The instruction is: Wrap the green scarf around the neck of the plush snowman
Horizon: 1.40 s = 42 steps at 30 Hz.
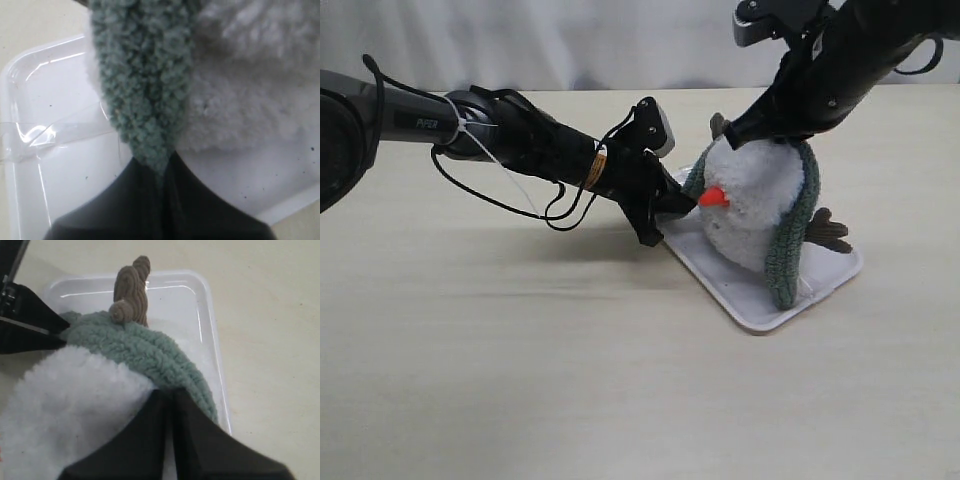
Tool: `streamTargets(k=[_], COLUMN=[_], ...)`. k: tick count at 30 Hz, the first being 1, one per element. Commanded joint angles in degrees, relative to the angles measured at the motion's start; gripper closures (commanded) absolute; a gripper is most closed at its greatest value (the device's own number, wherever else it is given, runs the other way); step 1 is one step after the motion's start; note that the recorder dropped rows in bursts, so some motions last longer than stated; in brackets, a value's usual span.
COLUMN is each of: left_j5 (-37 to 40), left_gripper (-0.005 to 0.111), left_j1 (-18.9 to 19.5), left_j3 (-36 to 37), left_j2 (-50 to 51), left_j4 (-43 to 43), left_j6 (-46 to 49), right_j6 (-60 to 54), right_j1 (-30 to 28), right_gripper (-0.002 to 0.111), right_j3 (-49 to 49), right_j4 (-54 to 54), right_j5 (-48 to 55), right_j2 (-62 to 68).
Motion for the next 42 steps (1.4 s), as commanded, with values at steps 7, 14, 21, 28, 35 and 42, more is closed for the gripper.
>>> streamTargets(k=[7,14,21,28,35,42], left_j5=[-0.2,-0.2,-0.7,-2.6,-4.4,-5.4], left_gripper=[0.107,0.107,0.107,0.107,0.107,0.107], left_j1=[-0.1,-0.1,-0.1,-0.1,-0.1,-0.1], left_j3=[-0.4,-0.4,-0.4,-0.4,-0.4,-0.4], left_j2=[-0.1,-0.1,-0.1,-0.1,-0.2,-0.3], left_j4=[-0.2,-0.2,-0.2,-0.2,-0.2,-0.2], left_j6=[0.6,0.6,0.6,0.4,0.4,-0.1], right_j6=[6.0,5.8,5.8,5.8,3.8,-12.6], right_j1=[-1.4,-1.5,-2.2,-2.7,-2.7,-2.7], right_gripper=[0.103,0.103,0.103,0.103,0.103,0.103], right_j3=[-0.2,-0.1,1.0,-1.8,-4.1,-3.7], right_j4=[-9.9,-9.5,-9.6,-8.9,-1.8,20.6], right_j5=[4.0,4.3,4.3,4.1,3.8,1.4], right_j2=[6.1,6.3,6.5,2.1,-4.8,-4.7])
